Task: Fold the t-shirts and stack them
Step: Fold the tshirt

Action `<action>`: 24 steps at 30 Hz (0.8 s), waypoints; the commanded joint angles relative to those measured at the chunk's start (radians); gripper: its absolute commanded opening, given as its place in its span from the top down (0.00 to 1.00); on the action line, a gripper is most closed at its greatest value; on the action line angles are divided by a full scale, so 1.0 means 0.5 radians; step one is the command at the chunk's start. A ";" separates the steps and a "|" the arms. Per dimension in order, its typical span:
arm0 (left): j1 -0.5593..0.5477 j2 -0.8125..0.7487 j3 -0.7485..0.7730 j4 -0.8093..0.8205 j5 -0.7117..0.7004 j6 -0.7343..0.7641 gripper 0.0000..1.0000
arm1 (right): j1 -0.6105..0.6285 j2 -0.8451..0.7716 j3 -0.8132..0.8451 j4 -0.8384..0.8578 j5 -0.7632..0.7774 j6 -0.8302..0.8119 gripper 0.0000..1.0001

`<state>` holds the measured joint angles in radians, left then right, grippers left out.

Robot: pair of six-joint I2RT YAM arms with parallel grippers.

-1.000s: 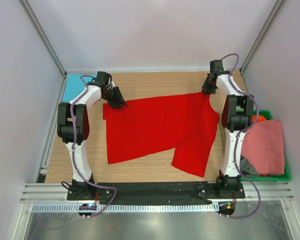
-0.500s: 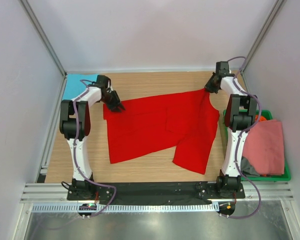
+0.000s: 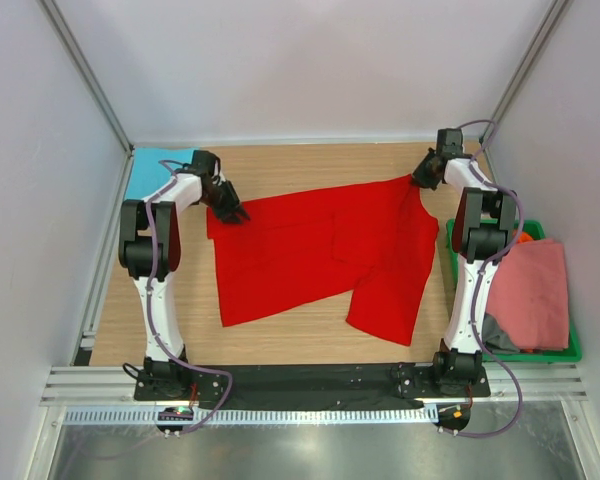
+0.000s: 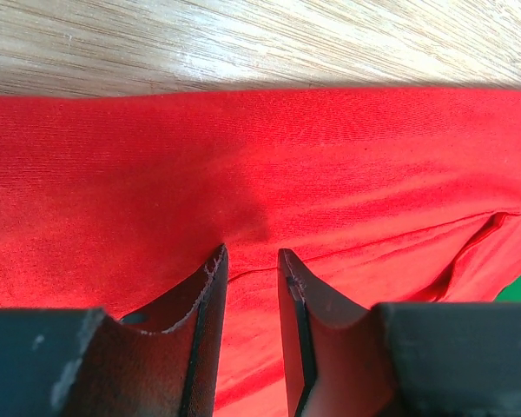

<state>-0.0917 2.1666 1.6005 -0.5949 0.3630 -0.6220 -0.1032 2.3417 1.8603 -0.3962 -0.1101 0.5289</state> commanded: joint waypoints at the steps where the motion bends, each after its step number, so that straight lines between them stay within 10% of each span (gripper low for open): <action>1: 0.030 -0.019 -0.007 0.030 -0.076 0.057 0.68 | -0.030 -0.057 0.093 0.120 -0.004 0.037 0.99; 24: -0.102 -0.446 -0.338 0.128 0.032 -0.041 0.68 | -0.064 0.167 0.142 0.697 -0.206 0.295 0.88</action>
<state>-0.1062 2.0060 1.4612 -0.5720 0.3664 -0.6285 -0.1238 2.3898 1.8645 -0.1097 -0.2104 0.6598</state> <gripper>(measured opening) 0.325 0.116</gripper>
